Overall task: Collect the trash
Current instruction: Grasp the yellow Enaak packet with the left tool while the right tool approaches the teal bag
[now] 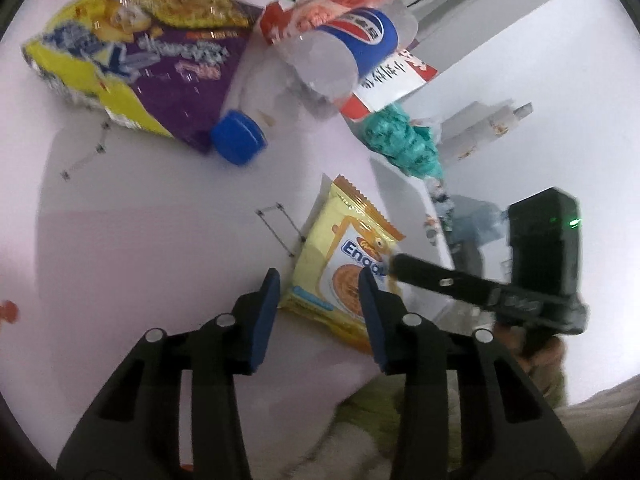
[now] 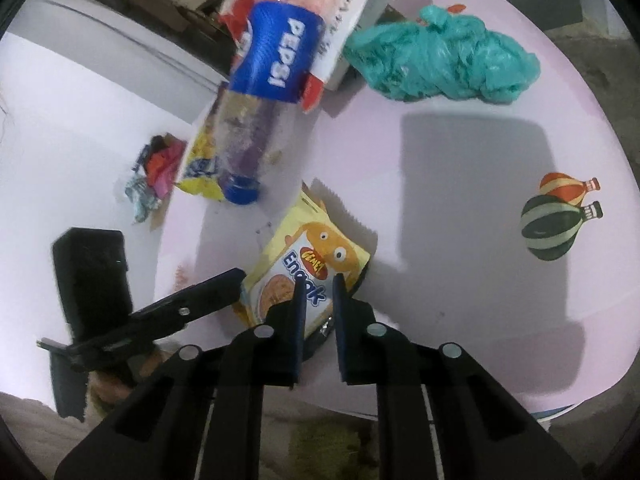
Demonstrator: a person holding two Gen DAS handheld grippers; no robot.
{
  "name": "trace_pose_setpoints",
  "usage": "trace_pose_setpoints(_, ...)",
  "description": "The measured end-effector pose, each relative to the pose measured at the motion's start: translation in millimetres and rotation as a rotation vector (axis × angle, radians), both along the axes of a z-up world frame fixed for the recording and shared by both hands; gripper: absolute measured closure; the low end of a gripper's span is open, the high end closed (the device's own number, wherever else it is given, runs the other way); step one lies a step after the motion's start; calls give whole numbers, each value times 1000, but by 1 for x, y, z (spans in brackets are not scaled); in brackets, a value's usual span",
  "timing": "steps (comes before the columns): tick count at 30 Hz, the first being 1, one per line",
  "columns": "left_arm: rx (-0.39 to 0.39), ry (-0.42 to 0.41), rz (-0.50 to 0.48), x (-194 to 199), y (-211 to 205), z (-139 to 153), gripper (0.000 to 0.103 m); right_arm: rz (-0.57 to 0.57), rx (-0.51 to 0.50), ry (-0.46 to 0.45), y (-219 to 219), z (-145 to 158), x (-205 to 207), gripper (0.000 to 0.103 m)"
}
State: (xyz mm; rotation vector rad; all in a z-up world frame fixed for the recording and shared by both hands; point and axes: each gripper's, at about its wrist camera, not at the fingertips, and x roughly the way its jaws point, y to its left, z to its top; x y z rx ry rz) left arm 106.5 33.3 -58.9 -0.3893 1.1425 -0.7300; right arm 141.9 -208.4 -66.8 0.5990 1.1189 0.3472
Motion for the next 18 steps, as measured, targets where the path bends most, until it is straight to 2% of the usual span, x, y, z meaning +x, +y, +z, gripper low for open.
trace_pose_setpoints(4,-107,58,12,1,7,-1,69,-5,18,19,-3,-9,0,97)
trace_pose_setpoints(9,-316,145,-18,5,10,-2,69,-19,56,17,-12,-13,-2,98)
trace_pose_setpoints(12,-294,169,-21,9,-1,-8,71,-23,83,18,-15,-16,-2,99)
trace_pose_setpoints(15,-232,170,-42,11,-17,-13,79,-18,87,12,-18,-16,-3,99)
trace_pose_setpoints(18,-144,127,-51,14,-33,-12,91,-17,79,7,-16,-14,-2,99)
